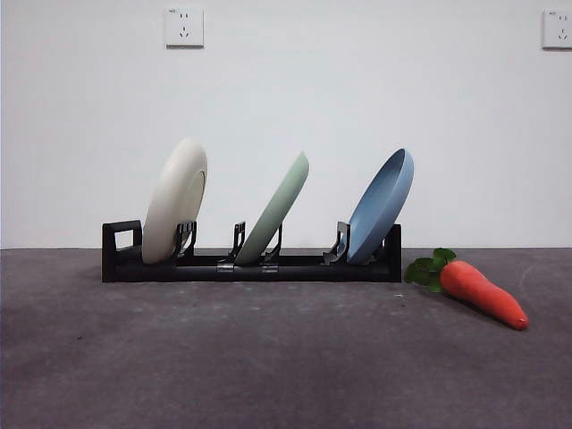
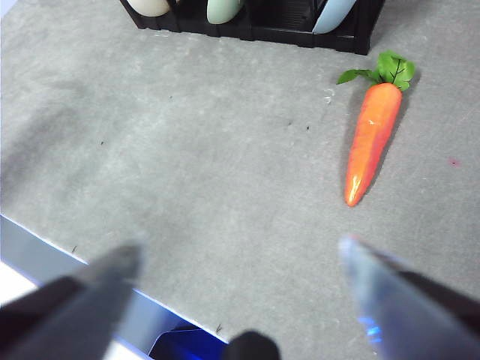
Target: Take the green plate from the plate rack,put the plate on the table,take the carrot from the table,put the carrot in the plate
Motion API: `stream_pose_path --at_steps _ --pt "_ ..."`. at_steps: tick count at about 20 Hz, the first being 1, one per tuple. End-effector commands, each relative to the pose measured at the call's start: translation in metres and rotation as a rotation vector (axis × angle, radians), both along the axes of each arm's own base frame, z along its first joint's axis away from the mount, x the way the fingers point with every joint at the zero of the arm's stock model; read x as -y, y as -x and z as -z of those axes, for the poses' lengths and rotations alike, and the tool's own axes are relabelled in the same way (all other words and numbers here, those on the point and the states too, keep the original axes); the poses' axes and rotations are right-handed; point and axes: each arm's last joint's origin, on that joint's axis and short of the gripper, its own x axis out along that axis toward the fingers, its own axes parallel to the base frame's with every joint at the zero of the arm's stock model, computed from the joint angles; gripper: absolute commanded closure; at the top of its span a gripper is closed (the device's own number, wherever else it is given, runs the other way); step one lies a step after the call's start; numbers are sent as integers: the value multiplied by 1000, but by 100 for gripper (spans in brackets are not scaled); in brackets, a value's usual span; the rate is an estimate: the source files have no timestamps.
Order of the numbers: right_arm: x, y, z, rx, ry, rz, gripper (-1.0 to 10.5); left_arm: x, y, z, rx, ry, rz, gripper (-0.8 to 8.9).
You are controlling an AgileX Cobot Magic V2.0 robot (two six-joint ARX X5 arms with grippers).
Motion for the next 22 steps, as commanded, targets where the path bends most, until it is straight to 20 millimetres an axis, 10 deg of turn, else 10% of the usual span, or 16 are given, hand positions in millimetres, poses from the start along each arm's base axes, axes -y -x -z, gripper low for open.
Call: stream_pose_path --at_steps 1,12,22 --pt "0 0 -1 4 -7 3 287 0 -4 -9 17 22 -8 185" --pt "0 -2 -1 -6 -11 8 287 40 -87 -73 109 -44 108 185" --pt "0 -2 -1 -6 -11 8 287 151 -216 -41 111 -166 98 187"
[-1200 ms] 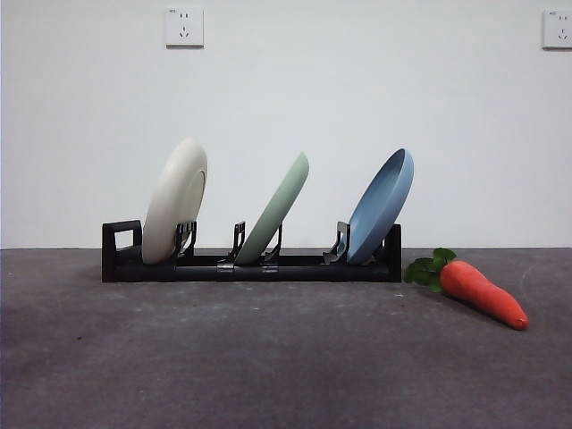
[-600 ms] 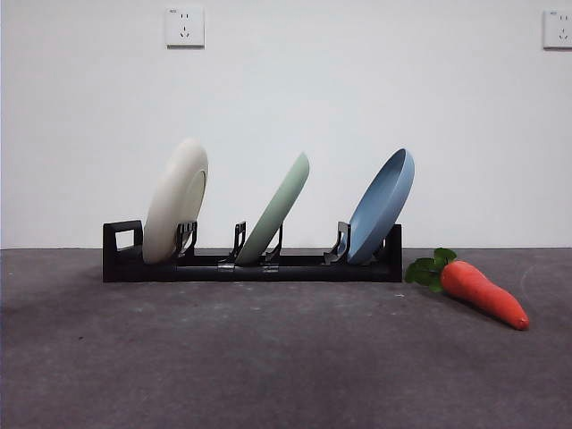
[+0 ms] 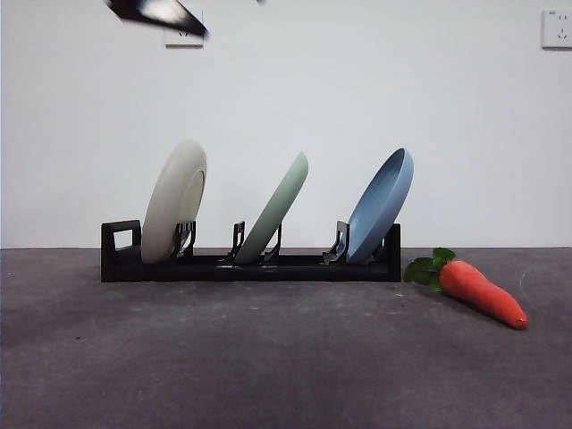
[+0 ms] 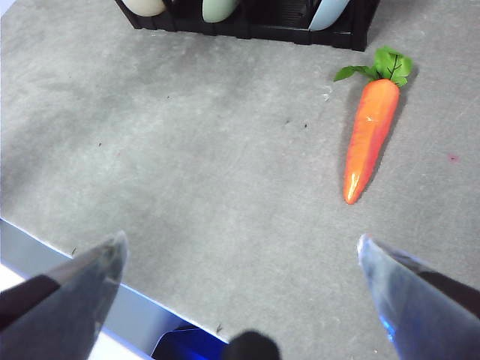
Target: Take the green plate from the plate rack,put the plate on the table,take the carrot from the table,put the carrot in the plate
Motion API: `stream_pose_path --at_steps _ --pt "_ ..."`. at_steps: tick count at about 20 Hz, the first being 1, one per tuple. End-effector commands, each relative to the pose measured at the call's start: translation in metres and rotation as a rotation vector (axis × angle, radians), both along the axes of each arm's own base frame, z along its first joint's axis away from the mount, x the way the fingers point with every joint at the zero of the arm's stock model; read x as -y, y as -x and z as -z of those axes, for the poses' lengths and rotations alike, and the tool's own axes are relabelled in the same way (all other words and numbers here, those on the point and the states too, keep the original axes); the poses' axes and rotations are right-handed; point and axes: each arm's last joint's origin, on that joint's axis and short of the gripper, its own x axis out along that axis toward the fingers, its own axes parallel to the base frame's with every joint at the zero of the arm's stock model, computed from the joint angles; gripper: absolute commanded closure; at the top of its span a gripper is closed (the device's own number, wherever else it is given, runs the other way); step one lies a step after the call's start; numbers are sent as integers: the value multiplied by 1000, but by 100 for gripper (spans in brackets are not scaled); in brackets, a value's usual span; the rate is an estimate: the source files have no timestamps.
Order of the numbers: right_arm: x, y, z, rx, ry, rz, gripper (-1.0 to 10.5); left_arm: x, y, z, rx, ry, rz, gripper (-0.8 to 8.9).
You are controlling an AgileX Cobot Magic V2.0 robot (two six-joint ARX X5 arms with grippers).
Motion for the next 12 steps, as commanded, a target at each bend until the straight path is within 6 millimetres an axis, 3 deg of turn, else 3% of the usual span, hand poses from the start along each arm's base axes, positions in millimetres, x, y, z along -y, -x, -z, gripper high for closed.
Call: stream_pose_path --at_steps 1,7,12 --pt "0 0 -1 6 -5 2 287 21 -27 17 -1 -20 -27 187" --pt "0 0 -1 5 -5 2 287 56 -87 63 -14 -52 -70 187" --pt "0 0 -1 0 -9 6 287 69 -113 102 -29 -72 -88 187"
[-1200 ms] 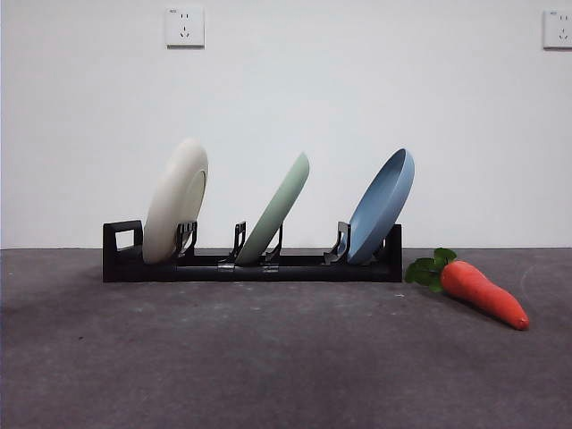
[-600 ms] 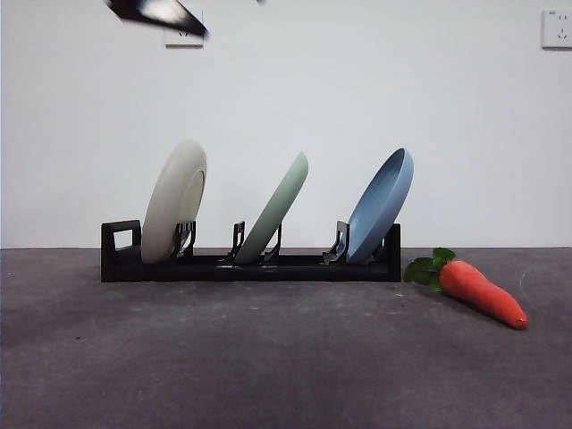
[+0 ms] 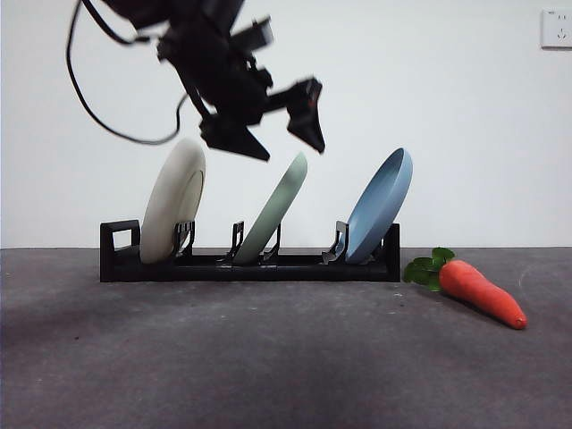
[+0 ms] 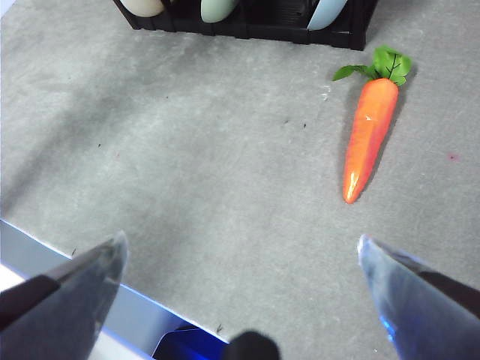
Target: Take the green plate from the plate rack,put the plate on the table,take the carrot from the table,put the carrot in the plate
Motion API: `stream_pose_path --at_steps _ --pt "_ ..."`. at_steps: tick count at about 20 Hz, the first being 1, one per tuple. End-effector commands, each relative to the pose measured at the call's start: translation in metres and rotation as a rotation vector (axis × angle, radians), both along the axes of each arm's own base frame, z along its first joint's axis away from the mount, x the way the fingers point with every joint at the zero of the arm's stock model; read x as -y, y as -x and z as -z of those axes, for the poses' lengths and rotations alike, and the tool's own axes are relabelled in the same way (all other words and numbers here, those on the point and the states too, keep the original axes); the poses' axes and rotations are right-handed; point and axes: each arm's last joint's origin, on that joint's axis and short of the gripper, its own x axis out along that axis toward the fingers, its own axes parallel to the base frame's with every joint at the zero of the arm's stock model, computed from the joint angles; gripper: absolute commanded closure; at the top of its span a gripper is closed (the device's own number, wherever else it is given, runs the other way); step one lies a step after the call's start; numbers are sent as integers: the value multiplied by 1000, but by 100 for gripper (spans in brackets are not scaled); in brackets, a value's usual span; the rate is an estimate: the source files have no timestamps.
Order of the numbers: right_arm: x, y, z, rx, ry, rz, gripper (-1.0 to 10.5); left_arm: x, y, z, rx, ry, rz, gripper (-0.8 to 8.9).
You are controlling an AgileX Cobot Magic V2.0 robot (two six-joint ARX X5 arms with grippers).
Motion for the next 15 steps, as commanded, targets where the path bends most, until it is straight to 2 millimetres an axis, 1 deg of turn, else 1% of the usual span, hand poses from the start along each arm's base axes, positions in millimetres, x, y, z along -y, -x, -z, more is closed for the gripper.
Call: stream_pose_path --at_steps 1,5,6,8,10,11,13,15 --pt "0 1 -1 -2 -6 3 287 4 -7 14 -1 2 -8 187" --pt "0 2 0 -17 -4 3 287 7 -13 31 -22 -25 -33 194" --pt "0 2 0 -17 -4 3 287 7 -14 33 -26 -28 -33 255" --pt "0 2 0 -17 -4 3 287 7 -14 35 -33 -29 -30 467" --pt "0 2 0 -17 -4 3 287 7 -14 35 -38 -31 -28 600" --pt "0 2 0 -17 -5 2 287 7 -14 35 -40 -30 -24 635" --pt "0 2 0 -17 -5 2 287 7 -13 36 -48 -26 -11 637" --pt "0 2 0 -17 -5 2 287 7 -13 37 -61 -24 3 728"
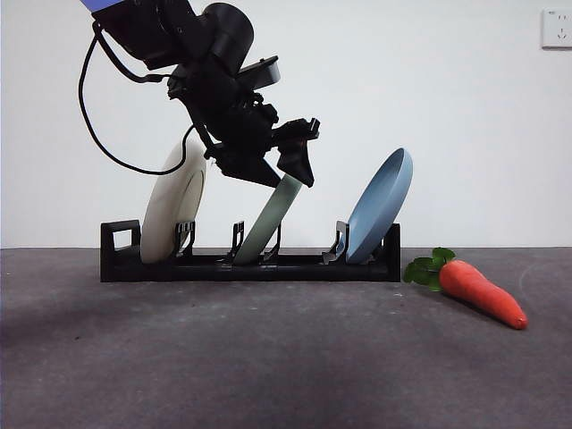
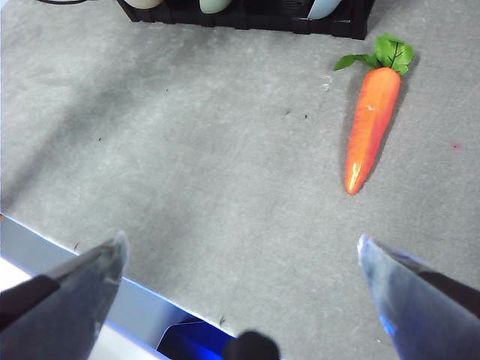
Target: Take the green plate from the plate rack,put the plate on the table,take the carrot from the table,put the carrot in the plate
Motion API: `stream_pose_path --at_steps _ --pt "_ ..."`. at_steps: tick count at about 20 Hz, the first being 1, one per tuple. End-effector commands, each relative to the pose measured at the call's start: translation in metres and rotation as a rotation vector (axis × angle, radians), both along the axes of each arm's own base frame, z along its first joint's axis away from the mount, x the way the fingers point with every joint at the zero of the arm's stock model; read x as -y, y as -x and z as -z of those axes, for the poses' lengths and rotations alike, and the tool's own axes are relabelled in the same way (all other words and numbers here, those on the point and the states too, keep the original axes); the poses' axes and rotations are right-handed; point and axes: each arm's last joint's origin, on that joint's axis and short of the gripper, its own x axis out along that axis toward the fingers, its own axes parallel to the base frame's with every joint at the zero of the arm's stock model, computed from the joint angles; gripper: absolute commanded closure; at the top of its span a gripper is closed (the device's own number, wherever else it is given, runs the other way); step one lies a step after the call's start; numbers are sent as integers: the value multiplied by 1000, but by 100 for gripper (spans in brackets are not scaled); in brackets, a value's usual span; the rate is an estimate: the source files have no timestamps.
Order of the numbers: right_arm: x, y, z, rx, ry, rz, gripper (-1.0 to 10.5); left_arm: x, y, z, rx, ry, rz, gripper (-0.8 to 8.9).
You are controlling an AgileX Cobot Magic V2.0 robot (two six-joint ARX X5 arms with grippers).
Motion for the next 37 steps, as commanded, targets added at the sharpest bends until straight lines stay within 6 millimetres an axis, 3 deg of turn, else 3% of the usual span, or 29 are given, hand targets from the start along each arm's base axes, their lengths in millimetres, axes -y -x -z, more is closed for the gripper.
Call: stream_pose_path --at_steps 1,3,5,12,14,20,24,27,29,32,37 --pt "0 0 -1 4 -5 1 287 2 -2 7 -23 0 7 729" --pt "0 0 -1 4 -5 1 288 2 -1 7 -28 5 19 744" --pt "0 0 -1 1 -8 3 288 2 -1 7 -29 4 20 821" --pt "0 0 -1 1 -9 3 288 1 -1 1 -11 16 21 821" --pt "0 0 -1 1 -9 3 288 0 0 -11 10 28 21 822" --pt "0 0 -1 1 -8 2 287 -9 19 -75 119 98 46 822" --pt "0 0 -1 2 -9 3 287 -20 54 -122 139 113 87 821" --pt "0 0 -1 2 -9 3 287 -23 99 -155 173 40 174 819" --pt "0 0 -1 2 -9 3 287 -22 131 -167 181 -71 208 819" --pt "0 0 -1 1 -10 4 287 -10 169 -161 142 -315 245 819" --pt "0 0 -1 1 -10 4 287 18 205 -111 80 -586 278 818"
